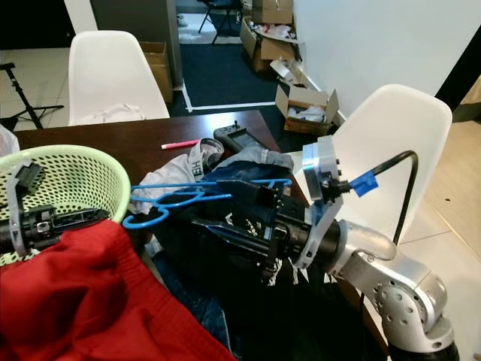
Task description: Hang hanger
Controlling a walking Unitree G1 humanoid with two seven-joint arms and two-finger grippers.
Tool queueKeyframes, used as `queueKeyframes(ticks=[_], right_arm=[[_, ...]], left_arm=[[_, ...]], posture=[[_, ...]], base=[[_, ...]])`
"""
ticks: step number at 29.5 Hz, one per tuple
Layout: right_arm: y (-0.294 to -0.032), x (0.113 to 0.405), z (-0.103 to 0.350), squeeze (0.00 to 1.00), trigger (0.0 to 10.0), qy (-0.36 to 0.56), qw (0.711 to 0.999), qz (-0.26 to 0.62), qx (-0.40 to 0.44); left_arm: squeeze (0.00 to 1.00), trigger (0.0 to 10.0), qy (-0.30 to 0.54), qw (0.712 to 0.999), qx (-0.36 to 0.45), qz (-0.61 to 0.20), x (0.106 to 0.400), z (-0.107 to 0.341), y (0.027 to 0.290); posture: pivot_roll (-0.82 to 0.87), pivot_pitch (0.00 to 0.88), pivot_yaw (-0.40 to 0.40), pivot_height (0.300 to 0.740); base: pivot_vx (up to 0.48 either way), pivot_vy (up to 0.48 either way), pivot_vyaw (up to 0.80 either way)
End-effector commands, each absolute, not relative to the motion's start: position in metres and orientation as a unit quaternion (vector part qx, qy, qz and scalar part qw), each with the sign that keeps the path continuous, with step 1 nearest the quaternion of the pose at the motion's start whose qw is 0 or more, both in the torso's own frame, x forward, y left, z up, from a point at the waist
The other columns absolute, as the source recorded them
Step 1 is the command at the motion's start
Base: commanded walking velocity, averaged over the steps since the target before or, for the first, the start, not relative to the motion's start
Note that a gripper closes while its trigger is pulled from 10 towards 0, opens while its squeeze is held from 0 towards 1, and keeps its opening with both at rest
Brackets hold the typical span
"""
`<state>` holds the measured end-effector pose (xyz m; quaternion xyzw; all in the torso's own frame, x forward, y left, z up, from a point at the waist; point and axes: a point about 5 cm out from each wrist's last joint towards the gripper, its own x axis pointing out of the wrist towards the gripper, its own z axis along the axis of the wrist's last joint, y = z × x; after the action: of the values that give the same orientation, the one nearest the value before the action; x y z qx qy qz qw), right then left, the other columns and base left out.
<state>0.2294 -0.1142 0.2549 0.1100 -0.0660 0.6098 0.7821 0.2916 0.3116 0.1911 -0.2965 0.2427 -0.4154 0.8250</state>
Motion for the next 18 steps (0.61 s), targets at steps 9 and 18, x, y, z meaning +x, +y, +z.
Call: queueKeyframes(ticks=[9, 18], right_arm=[[-0.107, 0.237, 0.255, 0.00, 10.0, -0.090, 0.777, 0.609, 0.133], [-0.097, 0.230, 0.249, 0.00, 10.0, -0.093, 0.729, 0.663, 0.143]], left_arm=[[0.00, 0.0, 0.110, 0.786, -0.056, -0.605, 0.260, 0.328, 0.261], [0.00, 1.4, 0.041, 0.710, 0.125, -0.692, 0.221, 0.376, 0.217]], posture=[[0.08, 0.056, -0.068, 0.740], [0.12, 0.022, -0.055, 0.740]], base=[[0.000, 0.000, 0.00], [0.000, 0.000, 0.00]])
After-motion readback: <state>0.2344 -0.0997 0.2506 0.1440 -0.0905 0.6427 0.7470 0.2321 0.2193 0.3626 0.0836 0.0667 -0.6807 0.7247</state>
